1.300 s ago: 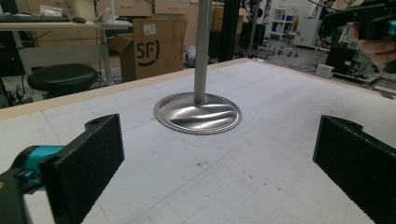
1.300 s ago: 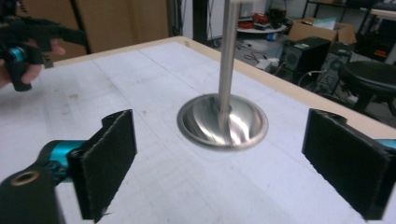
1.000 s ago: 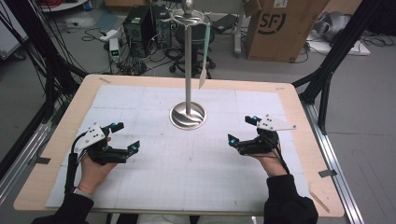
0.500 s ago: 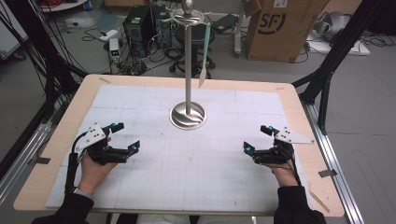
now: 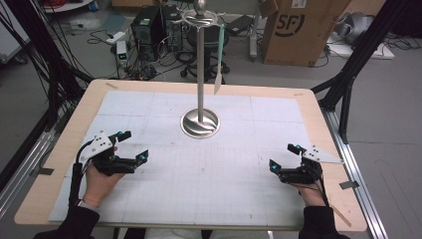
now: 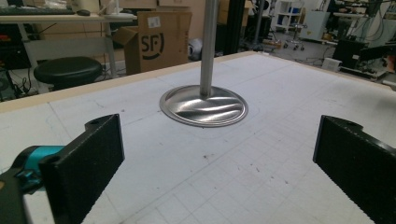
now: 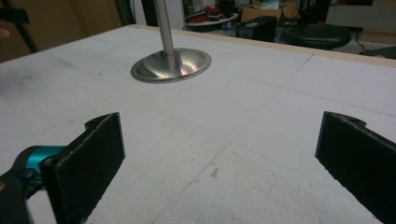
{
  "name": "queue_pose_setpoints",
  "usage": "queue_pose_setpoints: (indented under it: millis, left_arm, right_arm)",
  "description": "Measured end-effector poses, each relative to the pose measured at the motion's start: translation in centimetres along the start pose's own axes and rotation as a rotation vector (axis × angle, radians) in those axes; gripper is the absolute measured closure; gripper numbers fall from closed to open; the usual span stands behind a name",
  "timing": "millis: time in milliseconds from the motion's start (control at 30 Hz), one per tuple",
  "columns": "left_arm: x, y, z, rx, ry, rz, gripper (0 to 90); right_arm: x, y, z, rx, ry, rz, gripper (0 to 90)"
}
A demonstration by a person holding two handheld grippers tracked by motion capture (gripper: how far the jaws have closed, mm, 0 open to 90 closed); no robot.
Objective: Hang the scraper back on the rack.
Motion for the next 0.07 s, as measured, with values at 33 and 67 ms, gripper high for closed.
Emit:
queue_pose_setpoints:
  millis: [33, 67]
  left_arm:
    - [0.01, -0.01, 0.02, -0.001, -0.003, 0.000, 2.4]
    - [0.03, -0.02, 0.04, -0.003, -0.006, -0.001, 2.4]
  right_arm:
    - [-0.04, 0.05, 0.01, 0.000, 0.007, -0.001, 0.1]
    - [-0.09, 0.06, -0.03, -0.005, 0.016, -0.003, 0.1]
Point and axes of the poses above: each handheld gripper's, and its own axes: z roughly backward along the jaws, x roughly out of its underside, y roughly to its right, the point moved 2 cm from there along -z, roughly forward along the jaws, and after that the axes turned 8 degrees about -y, right-handed, at the moved point
